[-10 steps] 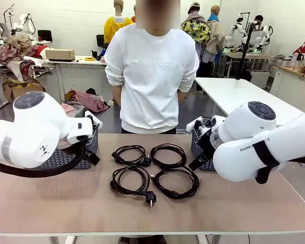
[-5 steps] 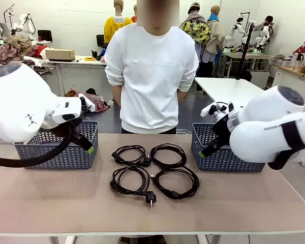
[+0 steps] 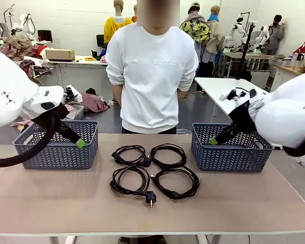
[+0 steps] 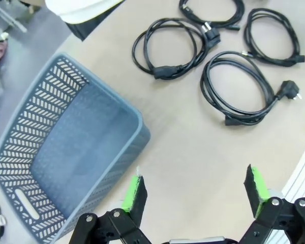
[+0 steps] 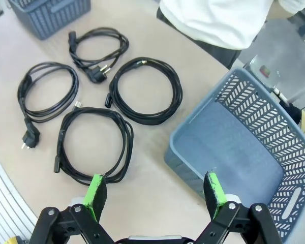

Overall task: Organize the cables according to human instructions.
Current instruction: Pick up a bundle of cables and place it in the basket indicated by the human.

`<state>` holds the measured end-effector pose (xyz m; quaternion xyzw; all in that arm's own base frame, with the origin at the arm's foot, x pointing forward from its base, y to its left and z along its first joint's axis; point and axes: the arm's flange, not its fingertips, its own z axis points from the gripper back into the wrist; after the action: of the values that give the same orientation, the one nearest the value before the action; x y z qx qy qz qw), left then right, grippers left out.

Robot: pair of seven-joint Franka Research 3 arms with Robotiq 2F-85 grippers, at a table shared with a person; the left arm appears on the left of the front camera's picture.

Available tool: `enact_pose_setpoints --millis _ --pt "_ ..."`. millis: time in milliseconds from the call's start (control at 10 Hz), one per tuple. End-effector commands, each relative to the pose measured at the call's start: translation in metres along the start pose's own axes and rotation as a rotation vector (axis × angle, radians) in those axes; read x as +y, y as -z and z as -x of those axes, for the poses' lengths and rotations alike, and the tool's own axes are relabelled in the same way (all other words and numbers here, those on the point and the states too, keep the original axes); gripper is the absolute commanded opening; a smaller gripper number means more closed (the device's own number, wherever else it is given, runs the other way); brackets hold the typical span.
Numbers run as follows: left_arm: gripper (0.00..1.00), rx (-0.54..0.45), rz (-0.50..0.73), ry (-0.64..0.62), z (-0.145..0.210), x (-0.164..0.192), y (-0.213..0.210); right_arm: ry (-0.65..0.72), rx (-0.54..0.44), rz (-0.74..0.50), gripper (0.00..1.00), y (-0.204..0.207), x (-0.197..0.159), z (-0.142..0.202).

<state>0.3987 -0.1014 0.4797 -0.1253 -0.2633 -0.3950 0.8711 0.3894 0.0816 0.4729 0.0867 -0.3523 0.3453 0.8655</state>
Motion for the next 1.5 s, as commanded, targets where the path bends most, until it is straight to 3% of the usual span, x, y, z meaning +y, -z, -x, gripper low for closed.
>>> enact_pose_setpoints --millis 0,600,900,1000,1400 --pt "1.0 -0.037 0.063 0.036 0.009 0.012 -0.004 -0.01 -0.073 -0.067 1.0 -0.015 0.01 0.042" --pt "1.0 -0.093 0.115 0.025 0.02 0.025 -0.025 -0.02 -0.125 -0.093 1.0 -0.03 0.0 0.059" --pt "1.0 -0.094 0.111 -0.005 0.013 0.033 -0.031 -0.028 -0.096 -0.072 1.0 -0.026 0.001 0.063" --pt "1.0 -0.075 0.09 0.001 0.02 0.025 -0.028 -0.003 -0.086 -0.06 1.0 -0.032 -0.03 0.014" --pt "1.0 -0.075 0.09 0.001 0.02 0.025 -0.028 -0.003 -0.086 -0.06 1.0 -0.032 -0.03 0.014"
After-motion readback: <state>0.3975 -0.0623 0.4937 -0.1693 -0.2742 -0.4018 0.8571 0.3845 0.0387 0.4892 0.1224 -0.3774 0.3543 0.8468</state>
